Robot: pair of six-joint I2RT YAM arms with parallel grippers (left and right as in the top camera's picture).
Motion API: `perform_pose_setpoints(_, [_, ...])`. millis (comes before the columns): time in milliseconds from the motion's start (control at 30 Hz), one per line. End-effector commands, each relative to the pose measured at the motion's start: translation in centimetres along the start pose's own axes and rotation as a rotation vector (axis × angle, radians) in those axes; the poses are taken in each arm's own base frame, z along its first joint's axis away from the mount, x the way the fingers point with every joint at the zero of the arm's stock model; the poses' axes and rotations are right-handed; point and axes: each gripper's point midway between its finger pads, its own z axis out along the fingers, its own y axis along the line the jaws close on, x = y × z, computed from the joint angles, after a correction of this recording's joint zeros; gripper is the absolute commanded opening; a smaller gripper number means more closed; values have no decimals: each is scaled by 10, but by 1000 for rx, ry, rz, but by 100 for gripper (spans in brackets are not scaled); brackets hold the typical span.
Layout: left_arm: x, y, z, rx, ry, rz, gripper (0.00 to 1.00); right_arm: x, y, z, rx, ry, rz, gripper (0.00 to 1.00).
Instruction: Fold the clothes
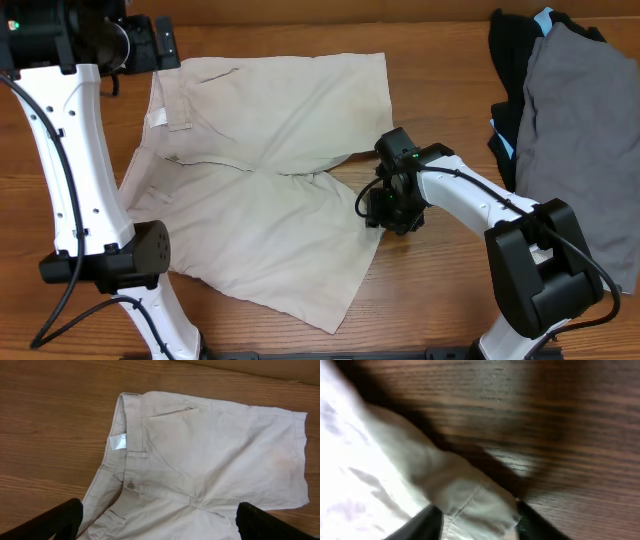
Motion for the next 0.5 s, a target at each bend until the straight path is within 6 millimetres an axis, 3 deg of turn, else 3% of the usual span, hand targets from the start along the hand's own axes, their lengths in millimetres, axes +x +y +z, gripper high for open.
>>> perform_pose_setpoints(0, [1,-7,0,-4,-2,36,100,0,5,-4,-20,-15,-43,31])
perform_pose_setpoints(67, [1,-5,0,-21,-3,37,100,-1,5,-4,-21,-16,-49,14])
perform_pose_setpoints(133, [1,-5,0,-20,-1,37,100,-1,5,-4,-21,-16,-61,4])
perform_pose_setpoints(467, [3,-4,0,-26,9,59,100,-7,-29,-17,-77,15,10,4])
